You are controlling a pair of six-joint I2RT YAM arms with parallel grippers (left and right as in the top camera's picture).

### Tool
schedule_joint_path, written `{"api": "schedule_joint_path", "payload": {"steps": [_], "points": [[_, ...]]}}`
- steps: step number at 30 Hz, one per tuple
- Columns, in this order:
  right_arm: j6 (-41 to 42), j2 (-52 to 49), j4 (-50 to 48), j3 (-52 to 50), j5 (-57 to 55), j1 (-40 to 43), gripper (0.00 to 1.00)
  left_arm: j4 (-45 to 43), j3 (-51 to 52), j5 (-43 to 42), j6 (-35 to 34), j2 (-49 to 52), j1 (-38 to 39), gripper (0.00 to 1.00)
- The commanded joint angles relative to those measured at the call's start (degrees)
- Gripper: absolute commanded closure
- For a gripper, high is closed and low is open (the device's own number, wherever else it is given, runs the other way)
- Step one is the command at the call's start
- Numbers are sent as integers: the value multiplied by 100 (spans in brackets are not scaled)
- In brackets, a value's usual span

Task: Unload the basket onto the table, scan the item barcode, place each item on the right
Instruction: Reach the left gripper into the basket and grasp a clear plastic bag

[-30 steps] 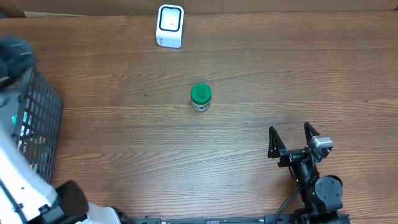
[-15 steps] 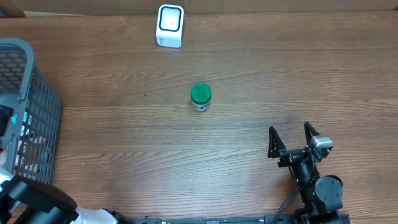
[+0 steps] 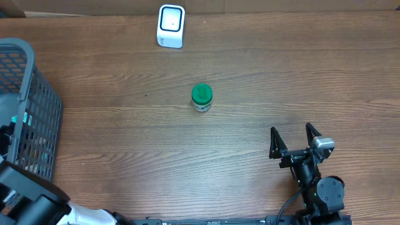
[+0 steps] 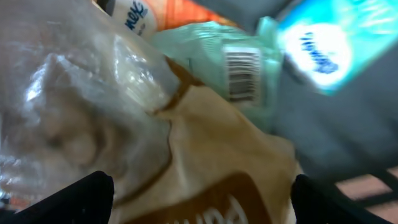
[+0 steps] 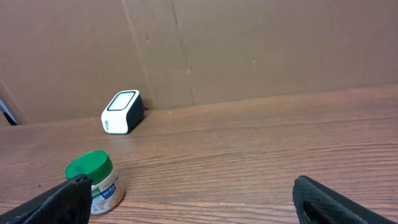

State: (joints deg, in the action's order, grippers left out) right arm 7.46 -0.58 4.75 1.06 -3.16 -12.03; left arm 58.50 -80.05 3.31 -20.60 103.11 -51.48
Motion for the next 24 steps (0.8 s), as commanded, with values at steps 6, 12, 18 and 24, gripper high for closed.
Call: {"api": "schedule_joint_path", "payload": {"steps": [6,12,18,24], "points": [[-2,42,-20,-59,22,-28,0,-17,72,330,133,647,13,49],[-2,42,-20,-59,22,-28,0,225,-291,297,59,638,13,92],[-2,42,-20,-59,22,-28,0,905,-1545,-122,-22,638,13,96],[-2,42,-20,-59,22,-28,0,1921,-3810,-1019,-46,592,42,96]]}}
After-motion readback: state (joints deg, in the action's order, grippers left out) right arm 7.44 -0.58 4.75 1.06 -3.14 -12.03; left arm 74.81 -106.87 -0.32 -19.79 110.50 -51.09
